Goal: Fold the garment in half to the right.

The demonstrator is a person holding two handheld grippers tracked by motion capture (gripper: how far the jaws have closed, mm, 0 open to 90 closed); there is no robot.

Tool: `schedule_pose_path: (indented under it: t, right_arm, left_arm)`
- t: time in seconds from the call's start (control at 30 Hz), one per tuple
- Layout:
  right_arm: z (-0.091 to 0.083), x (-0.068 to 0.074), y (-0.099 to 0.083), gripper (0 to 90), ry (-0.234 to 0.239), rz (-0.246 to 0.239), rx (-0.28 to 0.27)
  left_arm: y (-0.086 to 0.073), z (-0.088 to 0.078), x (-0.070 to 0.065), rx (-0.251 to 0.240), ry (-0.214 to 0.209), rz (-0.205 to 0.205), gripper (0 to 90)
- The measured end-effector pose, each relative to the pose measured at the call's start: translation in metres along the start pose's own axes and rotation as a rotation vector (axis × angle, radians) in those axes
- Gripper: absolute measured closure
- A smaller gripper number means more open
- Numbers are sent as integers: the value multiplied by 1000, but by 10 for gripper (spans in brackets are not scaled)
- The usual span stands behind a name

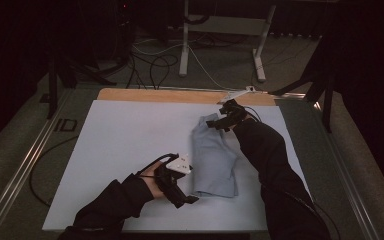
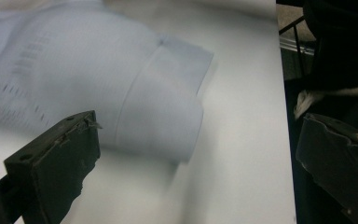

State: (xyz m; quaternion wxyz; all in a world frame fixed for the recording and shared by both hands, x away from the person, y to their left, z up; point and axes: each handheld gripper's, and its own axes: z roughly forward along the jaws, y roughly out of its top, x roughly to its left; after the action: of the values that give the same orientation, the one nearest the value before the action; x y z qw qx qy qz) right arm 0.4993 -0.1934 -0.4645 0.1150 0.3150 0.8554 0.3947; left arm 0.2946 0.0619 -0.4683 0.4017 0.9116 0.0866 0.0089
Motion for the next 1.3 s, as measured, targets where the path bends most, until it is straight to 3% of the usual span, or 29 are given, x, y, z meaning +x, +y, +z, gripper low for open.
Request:
schedule_pose_path:
  t: [0.13, 0.37, 0.63, 0.87, 1.03, 1.1, 1.2, 1.3]
  right_arm:
    - [4, 0, -3, 93, -1, 9, 8]
    - [8, -2, -7, 94, 8, 21, 10]
    - [15, -5, -10, 94, -14, 50, 20]
    - [25, -12, -24, 173, -26, 96, 54]
    - [29, -17, -30, 290, -44, 122, 73]
    - [32, -19, -34, 395, -30, 144, 104]
    - [35, -17, -37, 533, -7, 124, 134]
    - [36, -11, -35, 747, -20, 90, 152]
  left_arm:
    - [-18, -12, 2, -3, 49, -32, 4]
    - [-47, -34, 3, -12, 89, -75, 4]
    - [-78, -51, 2, -33, 136, -137, 5]
    - [-106, -65, -3, -45, 182, -198, 5]
    - [-122, -73, -6, -67, 209, -233, 5]
    - [-130, -77, -6, -82, 225, -254, 5]
    - [-137, -80, -6, -88, 241, -275, 5]
    - [-139, -83, -5, -105, 253, -285, 5]
